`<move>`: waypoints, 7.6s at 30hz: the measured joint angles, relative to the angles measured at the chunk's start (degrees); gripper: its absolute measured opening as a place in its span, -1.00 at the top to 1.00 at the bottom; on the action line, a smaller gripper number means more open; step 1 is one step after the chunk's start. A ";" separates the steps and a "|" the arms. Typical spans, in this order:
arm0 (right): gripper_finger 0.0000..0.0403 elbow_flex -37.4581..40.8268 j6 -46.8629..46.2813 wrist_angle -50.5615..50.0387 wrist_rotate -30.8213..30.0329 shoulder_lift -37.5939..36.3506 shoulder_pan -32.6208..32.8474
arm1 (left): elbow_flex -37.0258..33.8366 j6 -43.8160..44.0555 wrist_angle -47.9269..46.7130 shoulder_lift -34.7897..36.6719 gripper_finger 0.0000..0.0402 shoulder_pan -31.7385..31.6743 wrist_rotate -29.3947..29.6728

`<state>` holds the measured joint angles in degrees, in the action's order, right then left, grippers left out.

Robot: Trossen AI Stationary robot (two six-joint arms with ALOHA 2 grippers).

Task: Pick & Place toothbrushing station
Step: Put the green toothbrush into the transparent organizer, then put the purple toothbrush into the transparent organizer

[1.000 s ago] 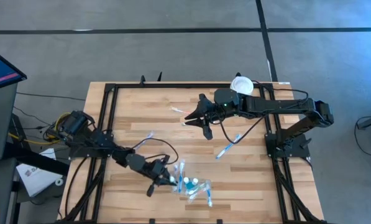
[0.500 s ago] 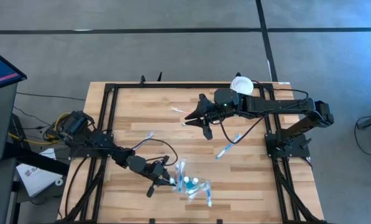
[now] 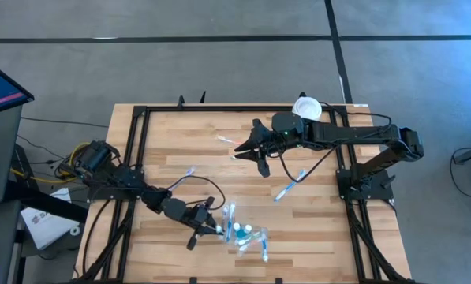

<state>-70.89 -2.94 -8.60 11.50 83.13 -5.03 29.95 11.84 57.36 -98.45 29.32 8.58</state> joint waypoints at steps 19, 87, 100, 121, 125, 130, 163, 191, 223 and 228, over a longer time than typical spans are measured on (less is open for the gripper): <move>0.57 0.00 -0.01 -0.20 0.01 0.00 0.08 | 0.15 -0.24 5.52 -6.19 0.69 0.66 0.40; 0.57 0.02 -0.01 -0.85 0.03 0.22 0.12 | -8.74 23.14 -72.41 37.03 0.43 -23.60 21.41; 0.57 0.04 -0.02 -0.88 0.03 0.72 0.08 | -8.74 23.14 -72.60 36.70 0.27 -26.47 15.02; 0.57 0.04 -0.02 -0.85 0.02 0.70 0.06 | -11.96 24.72 -70.40 36.06 0.05 -26.40 13.81; 0.57 0.04 -0.02 -0.85 0.01 0.70 0.04 | -11.96 24.70 -70.21 36.06 0.05 -26.40 13.70; 0.57 0.04 -0.02 -0.85 0.02 0.70 0.04 | -11.96 24.70 -70.15 36.04 0.05 -26.40 13.60; 0.57 0.02 -0.02 -0.90 0.01 0.66 0.04 | -11.96 24.70 -64.69 28.92 0.93 -26.39 10.31; 0.57 0.02 -0.02 0.39 0.03 0.66 0.12 | -11.96 -1.13 -21.43 47.86 0.97 -26.38 12.26; 0.57 -0.02 0.42 19.10 0.71 7.17 0.91 | -2.70 -15.98 21.75 23.66 0.97 -26.40 1.95; 0.57 -0.02 0.59 19.81 0.71 7.17 0.93 | -0.74 -16.06 22.09 21.78 0.97 -26.40 1.95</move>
<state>-70.91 -2.35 11.21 12.21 90.30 -4.10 29.21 -4.23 79.45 -76.67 2.92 10.52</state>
